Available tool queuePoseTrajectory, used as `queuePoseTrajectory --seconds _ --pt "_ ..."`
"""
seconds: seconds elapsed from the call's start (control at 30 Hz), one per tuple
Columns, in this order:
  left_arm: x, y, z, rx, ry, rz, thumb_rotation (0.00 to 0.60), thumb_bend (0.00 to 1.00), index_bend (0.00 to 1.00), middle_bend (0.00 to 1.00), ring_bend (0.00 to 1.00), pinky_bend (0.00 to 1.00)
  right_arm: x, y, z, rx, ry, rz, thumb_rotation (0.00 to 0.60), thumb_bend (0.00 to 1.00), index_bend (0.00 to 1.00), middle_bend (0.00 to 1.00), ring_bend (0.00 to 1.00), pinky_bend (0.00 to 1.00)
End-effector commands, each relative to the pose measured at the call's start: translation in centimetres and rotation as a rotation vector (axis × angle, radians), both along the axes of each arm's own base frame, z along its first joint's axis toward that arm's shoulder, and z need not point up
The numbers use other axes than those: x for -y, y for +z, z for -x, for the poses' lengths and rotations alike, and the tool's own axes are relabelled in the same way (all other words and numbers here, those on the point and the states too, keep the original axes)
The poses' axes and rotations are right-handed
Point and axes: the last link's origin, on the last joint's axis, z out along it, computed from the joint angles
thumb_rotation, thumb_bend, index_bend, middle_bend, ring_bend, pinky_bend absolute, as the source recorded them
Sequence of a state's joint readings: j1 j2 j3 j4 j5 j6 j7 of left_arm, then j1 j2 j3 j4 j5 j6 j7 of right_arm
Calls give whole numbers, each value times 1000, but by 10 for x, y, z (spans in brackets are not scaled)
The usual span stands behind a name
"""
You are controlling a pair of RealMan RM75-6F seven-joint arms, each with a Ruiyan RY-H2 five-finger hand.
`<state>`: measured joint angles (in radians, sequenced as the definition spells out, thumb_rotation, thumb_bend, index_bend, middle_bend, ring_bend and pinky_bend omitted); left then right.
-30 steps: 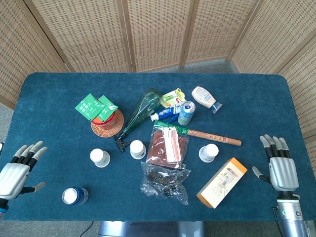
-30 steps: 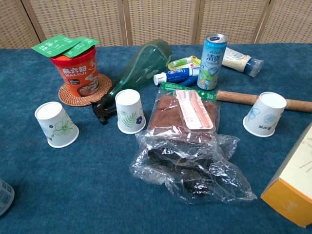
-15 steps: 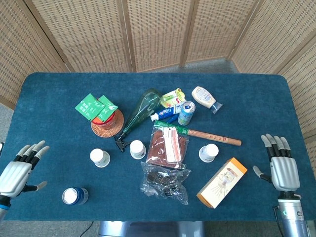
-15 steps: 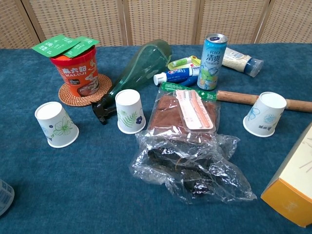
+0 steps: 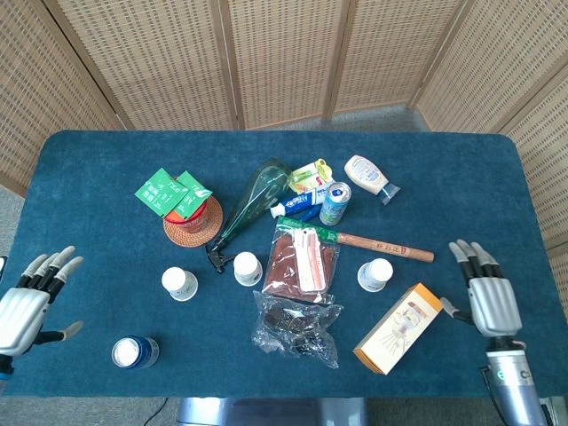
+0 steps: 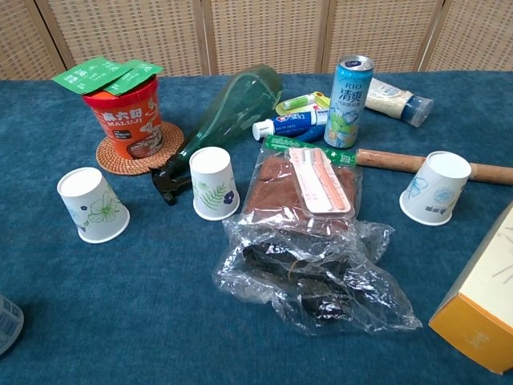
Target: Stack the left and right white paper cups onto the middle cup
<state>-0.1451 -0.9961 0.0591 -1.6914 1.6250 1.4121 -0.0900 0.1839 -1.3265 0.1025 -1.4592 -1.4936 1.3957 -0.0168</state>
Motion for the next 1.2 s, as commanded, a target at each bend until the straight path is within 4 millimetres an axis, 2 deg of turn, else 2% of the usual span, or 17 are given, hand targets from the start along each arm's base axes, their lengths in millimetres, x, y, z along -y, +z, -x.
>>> queuePoseTrajectory --seconds 0.03,0.27,0.73,0.97,1.2 --pt "0 3 -1 5 11 0 600 213 40 0 0 51 13 -10 -10 18 23 -61 600 246 69 0 0 193" --pt "-2 9 0 12 14 -15 600 212 40 0 0 51 33 -25 -29 -19 70 -117 600 238 74 0 0 195" --pt "-6 11 3 17 26 -18 600 212 40 0 0 51 51 -56 -58 -45 107 -207 600 241 75 0 0 197" --pt "-7 13 4 25 24 -18 600 212 40 0 0 52 57 -68 -61 -69 101 -231 600 240 76 0 0 205" --pt "-7 14 4 29 24 -17 600 211 41 0 0 51 62 -69 -56 -73 90 -229 600 243 93 48 0 284"
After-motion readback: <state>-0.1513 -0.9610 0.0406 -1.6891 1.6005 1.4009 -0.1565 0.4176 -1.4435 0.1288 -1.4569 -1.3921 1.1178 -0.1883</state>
